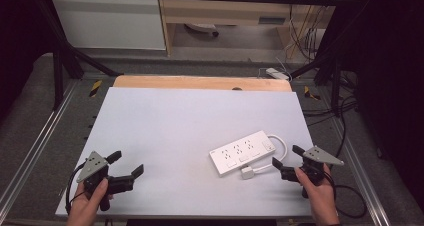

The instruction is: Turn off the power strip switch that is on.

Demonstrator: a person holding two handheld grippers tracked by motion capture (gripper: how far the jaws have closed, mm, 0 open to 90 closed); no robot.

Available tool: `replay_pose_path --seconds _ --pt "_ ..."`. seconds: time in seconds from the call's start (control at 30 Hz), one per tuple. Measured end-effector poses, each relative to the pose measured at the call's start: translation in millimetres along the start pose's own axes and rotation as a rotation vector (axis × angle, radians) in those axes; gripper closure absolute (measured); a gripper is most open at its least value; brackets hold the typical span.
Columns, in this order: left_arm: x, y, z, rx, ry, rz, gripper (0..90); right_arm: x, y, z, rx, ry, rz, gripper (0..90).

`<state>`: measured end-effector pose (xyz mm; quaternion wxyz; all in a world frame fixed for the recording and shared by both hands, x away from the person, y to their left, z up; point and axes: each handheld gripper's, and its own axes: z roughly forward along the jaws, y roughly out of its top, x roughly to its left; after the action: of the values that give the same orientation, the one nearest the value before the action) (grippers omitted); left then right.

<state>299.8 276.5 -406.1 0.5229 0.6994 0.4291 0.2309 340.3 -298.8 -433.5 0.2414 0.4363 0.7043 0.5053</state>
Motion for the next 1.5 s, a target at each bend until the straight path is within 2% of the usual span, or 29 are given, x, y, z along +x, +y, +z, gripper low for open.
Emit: replay_pose_path --seconds 0.17,0.23,0.47,0.7,1.17,1.3,1.5 --pt "2.1 0.2 -1.0 -0.007 0.006 -0.012 5.2 -0.9 1.4 -0.8 -0.017 -0.001 0.013 4.9" --pt "1.8 0.1 -0.5 -0.004 0.005 -0.015 5.1 1.1 3.5 -0.8 -0.009 -0.018 0.018 5.1" --pt "0.6 -0.5 1.4 0.007 -0.007 -0.009 5.1 2.3 5.2 -2.0 -0.009 -0.016 0.028 5.1" --pt "0.0 -0.3 0.5 0.008 -0.003 -0.001 5.1 4.2 9.5 -4.4 -0.018 -0.015 0.031 4.3" --pt "-1.2 -0.4 2.1 0.014 -0.005 0.0 5.2 7.7 20.1 -7.4 -0.012 0.026 0.054 3.7" --pt "-0.8 -0.4 1.8 0.011 -0.004 -0.002 5.2 8.2 21.7 -7.7 -0.029 0.018 0.063 3.3" --pt "-1.8 -0.6 2.7 0.018 -0.01 0.001 5.2 12.1 28.6 -6.1 -0.069 0.001 0.045 3.2"
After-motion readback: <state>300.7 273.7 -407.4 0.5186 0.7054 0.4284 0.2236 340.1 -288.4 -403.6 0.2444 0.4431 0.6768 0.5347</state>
